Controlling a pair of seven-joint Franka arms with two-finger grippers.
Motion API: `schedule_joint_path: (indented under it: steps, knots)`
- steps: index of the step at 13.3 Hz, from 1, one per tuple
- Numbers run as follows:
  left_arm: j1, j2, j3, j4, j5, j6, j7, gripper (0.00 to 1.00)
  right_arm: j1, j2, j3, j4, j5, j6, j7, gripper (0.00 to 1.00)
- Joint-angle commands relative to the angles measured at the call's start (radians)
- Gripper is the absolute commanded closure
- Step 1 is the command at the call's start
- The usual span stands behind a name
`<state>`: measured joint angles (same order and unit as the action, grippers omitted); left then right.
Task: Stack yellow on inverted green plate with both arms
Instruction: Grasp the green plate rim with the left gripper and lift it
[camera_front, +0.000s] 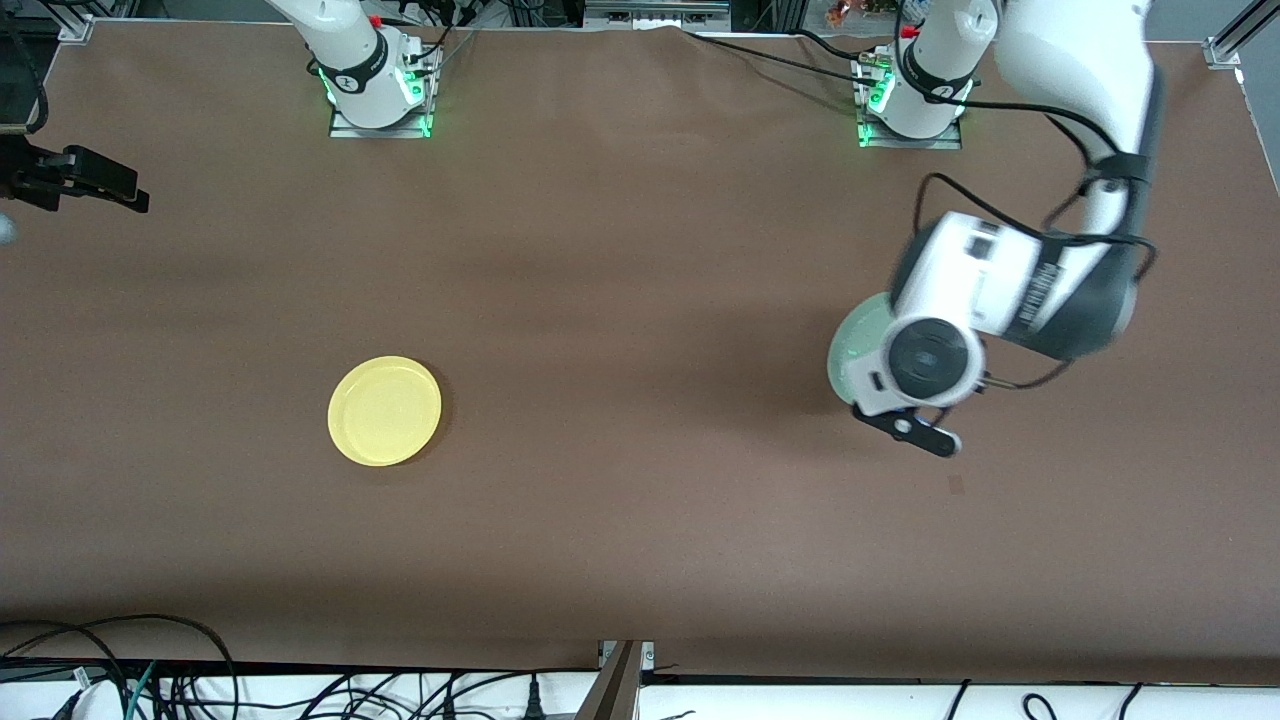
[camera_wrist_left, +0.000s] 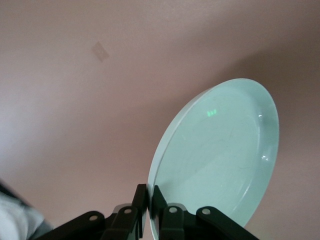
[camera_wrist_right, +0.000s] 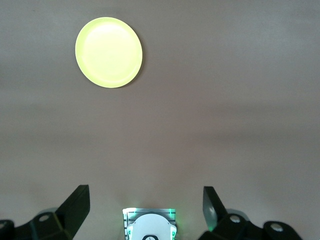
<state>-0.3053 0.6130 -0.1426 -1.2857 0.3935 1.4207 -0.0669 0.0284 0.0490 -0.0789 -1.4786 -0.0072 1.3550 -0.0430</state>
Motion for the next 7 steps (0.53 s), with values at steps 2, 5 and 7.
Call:
schedule_joint_path:
  steps: [2, 5, 7]
  knots:
    - [-0.228, 0.019, 0.018, 0.019, 0.192, -0.098, -0.251, 1.0, -0.008, 0.012, -0.001, -0.002, 0.0, 0.004, 0.003, 0.0]
    - [-0.406, 0.088, 0.032, 0.016, 0.289, -0.166, -0.43, 1.0, -0.011, 0.049, -0.002, -0.002, -0.008, 0.019, 0.003, 0.0]
    - [-0.497, 0.146, 0.032, 0.003, 0.446, -0.209, -0.528, 1.0, -0.016, 0.096, -0.002, -0.003, -0.007, 0.061, 0.003, 0.0]
